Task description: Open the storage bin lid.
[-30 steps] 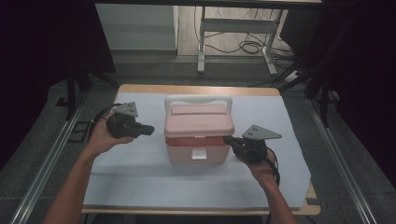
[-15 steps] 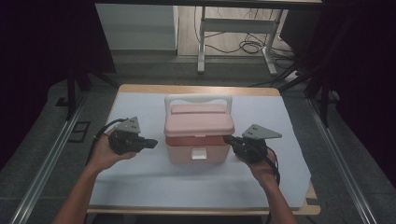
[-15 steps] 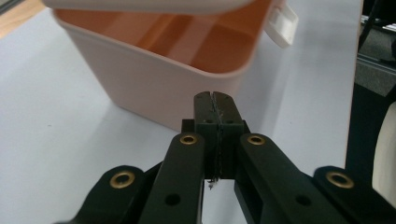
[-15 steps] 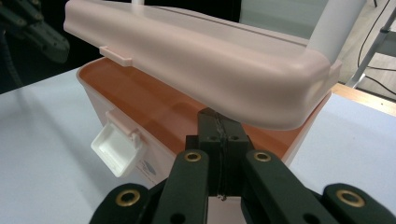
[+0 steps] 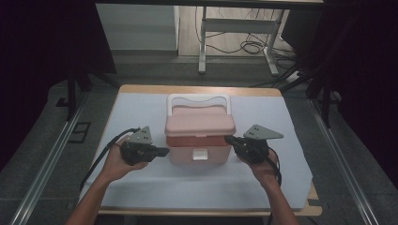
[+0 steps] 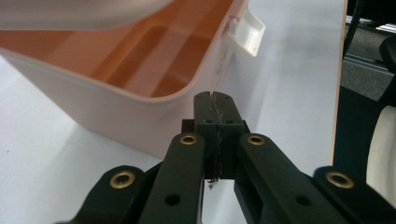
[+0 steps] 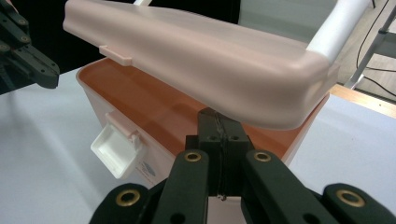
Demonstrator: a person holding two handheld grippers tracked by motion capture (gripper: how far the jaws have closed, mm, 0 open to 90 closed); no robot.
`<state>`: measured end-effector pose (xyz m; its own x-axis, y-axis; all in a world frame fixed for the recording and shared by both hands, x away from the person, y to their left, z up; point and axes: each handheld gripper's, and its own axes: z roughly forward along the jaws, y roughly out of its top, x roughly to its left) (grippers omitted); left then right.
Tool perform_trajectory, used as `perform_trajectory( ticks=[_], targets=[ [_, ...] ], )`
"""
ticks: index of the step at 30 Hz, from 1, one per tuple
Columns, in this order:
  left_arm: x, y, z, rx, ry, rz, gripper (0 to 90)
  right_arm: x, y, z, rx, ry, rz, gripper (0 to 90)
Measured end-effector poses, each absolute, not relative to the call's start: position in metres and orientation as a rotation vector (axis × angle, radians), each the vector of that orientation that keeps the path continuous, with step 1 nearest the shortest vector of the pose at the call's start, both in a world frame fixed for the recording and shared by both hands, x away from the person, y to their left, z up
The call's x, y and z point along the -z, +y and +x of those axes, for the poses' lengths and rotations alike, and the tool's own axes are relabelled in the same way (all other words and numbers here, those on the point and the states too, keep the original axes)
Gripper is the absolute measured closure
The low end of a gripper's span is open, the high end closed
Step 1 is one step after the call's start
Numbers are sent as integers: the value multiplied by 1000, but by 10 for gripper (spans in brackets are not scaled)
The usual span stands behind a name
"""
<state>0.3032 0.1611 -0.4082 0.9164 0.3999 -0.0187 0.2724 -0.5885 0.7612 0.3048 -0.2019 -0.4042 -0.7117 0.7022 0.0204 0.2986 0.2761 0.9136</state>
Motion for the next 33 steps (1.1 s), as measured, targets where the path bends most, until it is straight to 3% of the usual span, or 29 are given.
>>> perform_trajectory(
  ticks=[33],
  targets=[
    [409, 100, 298, -211, 447, 2224, 900, 406, -202, 306, -1417, 2166, 906, 896]
  ],
)
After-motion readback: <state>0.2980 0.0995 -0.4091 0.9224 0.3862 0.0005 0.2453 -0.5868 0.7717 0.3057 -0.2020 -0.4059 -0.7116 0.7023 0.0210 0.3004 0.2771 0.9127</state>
